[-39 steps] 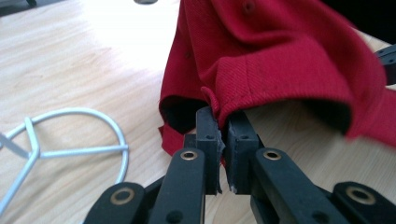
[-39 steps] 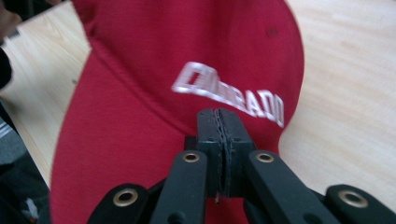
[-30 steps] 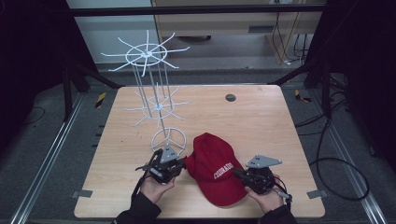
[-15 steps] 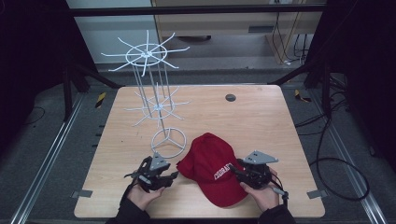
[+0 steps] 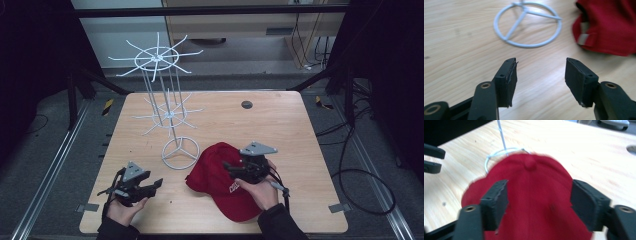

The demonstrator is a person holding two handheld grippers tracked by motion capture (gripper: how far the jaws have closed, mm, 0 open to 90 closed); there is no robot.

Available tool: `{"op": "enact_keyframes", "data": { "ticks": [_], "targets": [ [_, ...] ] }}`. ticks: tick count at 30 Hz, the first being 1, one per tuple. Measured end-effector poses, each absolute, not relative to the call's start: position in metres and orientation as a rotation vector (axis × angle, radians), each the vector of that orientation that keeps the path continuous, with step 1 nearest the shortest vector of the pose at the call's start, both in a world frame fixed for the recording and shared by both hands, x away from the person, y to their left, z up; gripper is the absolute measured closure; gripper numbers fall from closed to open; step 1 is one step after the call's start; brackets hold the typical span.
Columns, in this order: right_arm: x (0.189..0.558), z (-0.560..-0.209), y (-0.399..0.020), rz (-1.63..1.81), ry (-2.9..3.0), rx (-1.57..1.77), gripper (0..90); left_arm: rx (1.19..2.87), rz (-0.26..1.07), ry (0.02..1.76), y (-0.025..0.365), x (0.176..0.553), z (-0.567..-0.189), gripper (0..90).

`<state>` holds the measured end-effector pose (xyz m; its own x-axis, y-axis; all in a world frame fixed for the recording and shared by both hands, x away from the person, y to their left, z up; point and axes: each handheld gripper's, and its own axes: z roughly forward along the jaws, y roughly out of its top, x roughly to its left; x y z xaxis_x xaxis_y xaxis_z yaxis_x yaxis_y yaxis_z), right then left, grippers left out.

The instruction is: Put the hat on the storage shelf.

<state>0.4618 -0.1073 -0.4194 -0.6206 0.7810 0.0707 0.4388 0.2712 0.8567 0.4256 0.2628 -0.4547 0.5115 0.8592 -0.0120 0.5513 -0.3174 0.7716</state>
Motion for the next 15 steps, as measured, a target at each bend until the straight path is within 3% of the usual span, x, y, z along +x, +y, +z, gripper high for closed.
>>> {"op": "enact_keyframes", "data": {
  "ticks": [6,13,15],
  "targets": [
    [0.482,-0.417,-0.070,1.243,2.220,1.080,16.6,1.988,0.559,1.215,0.277,0.434,-0.460,42.9],
    [0.501,-0.428,-0.045,1.160,2.219,1.104,15.7,1.964,0.577,1.243,0.285,0.438,-0.462,43.5],
    [0.505,-0.435,-0.042,1.099,2.249,1.110,19.2,1.966,0.580,1.249,0.286,0.439,-0.463,44.0]
  ]
}}
